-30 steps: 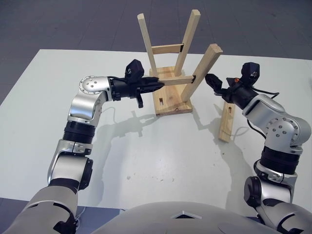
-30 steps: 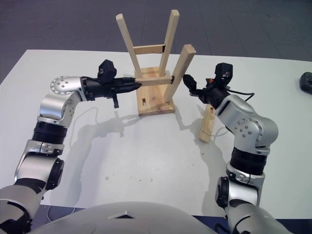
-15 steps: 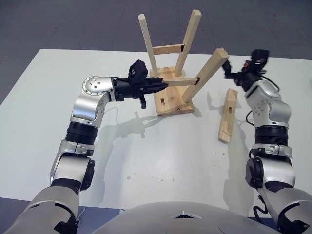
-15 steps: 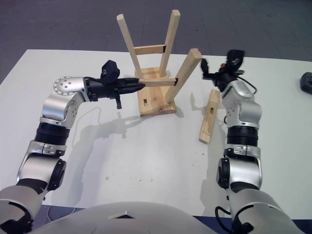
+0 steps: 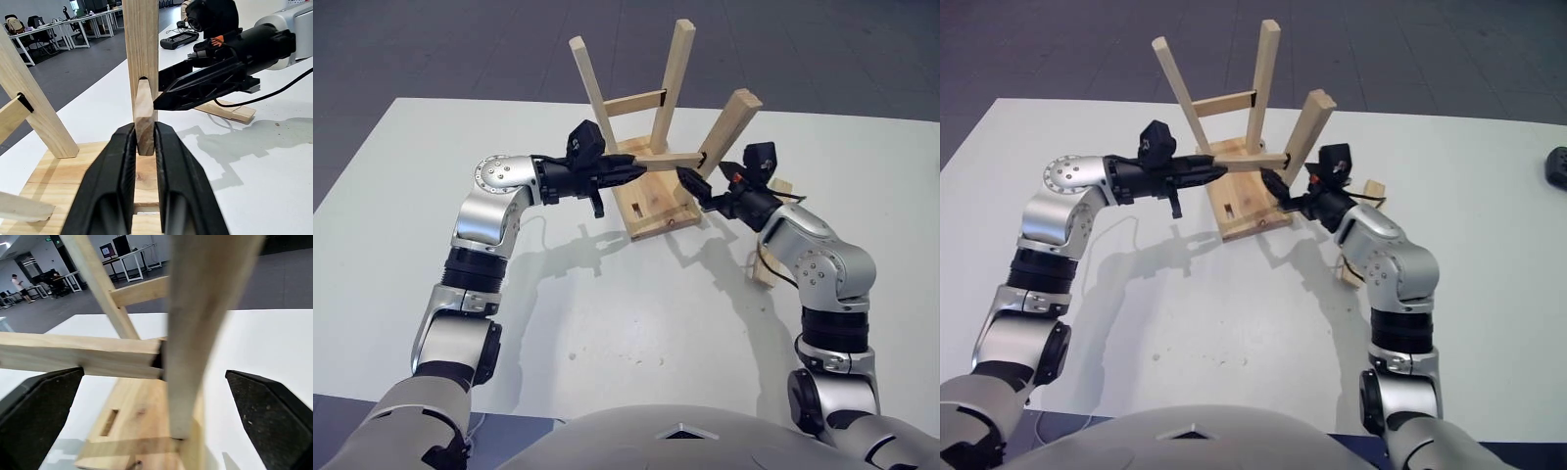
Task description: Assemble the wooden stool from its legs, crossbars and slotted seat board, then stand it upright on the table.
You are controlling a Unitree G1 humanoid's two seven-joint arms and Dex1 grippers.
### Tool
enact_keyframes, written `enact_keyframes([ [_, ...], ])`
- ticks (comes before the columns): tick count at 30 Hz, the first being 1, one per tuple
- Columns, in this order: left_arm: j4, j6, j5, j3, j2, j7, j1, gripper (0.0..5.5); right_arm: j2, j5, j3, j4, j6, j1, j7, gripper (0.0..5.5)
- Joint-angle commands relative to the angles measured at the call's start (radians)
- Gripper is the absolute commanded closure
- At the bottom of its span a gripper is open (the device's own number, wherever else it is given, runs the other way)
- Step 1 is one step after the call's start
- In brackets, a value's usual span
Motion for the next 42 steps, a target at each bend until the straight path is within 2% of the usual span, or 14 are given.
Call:
enact_keyframes([
  [1, -0.015, 0.008, -0.005, -0.012, 0.007, -0.021, 0.005, 5.07, -0.132, -0.067, -0.07, 0.181, -0.008, -0.065, 0.009, 0.1],
  [3, -0.007, 0.006, -0.005, -0.012, 0.005, -0.022, -0.004, 5.07, -0.205, -0.067, -0.054, 0.216, 0.04, -0.066, 0.091, 0.1],
  [5, -0.005, 0.004, -0.005, -0.012, 0.004, -0.023, -0.008, 5.07, -0.25, -0.116, -0.051, 0.296, -0.007, -0.093, 0.103, 0.1],
  [9, -0.007, 0.004, -0.007, -0.015, 0.003, -0.027, -0.006, 5.07, -0.268, -0.133, -0.077, 0.371, -0.042, -0.146, 0.122, 0.1],
  [15, -0.019, 0.008, -0.014, -0.007, 0.003, -0.023, -0.001, 5.07, -0.182, -0.295, 0.01, 0.431, -0.285, -0.152, 0.019, 0.1],
  [18, -0.04, 0.022, -0.031, 0.008, -0.003, -0.01, 0.005, 5.07, -0.128, -0.383, 0.003, 0.611, -0.432, -0.211, -0.125, 0.1],
  [22, -0.092, 0.053, -0.065, 0.037, -0.005, 0.017, 0.02, 5.07, -0.112, -0.426, -0.016, 0.873, -0.637, -0.362, -0.188, 0.1],
  [27, -0.132, 0.084, -0.088, 0.042, 0.004, 0.03, 0.04, 5.07, -0.084, -0.428, 0.01, 1.068, -0.809, -0.501, -0.026, 0.1],
  [30, -0.145, 0.094, -0.095, 0.054, 0.018, 0.035, 0.047, 5.07, -0.069, -0.382, 0.041, 1.028, -0.814, -0.46, 0.223, 0.1],
  [35, -0.138, 0.092, -0.095, 0.081, 0.054, 0.036, 0.047, 5.07, -0.13, -0.27, 0.109, 0.652, -0.621, -0.206, 0.559, 0.1],
  [38, -0.126, 0.082, -0.091, 0.083, 0.055, 0.044, 0.048, 5.07, -0.139, -0.295, 0.091, 0.555, -0.584, -0.125, 0.498, 0.1],
  [42, -0.114, 0.051, -0.06, 0.074, 0.049, 0.079, 0.05, 5.07, -0.083, -0.31, 0.072, 0.467, -0.547, -0.079, 0.362, 0.1],
])
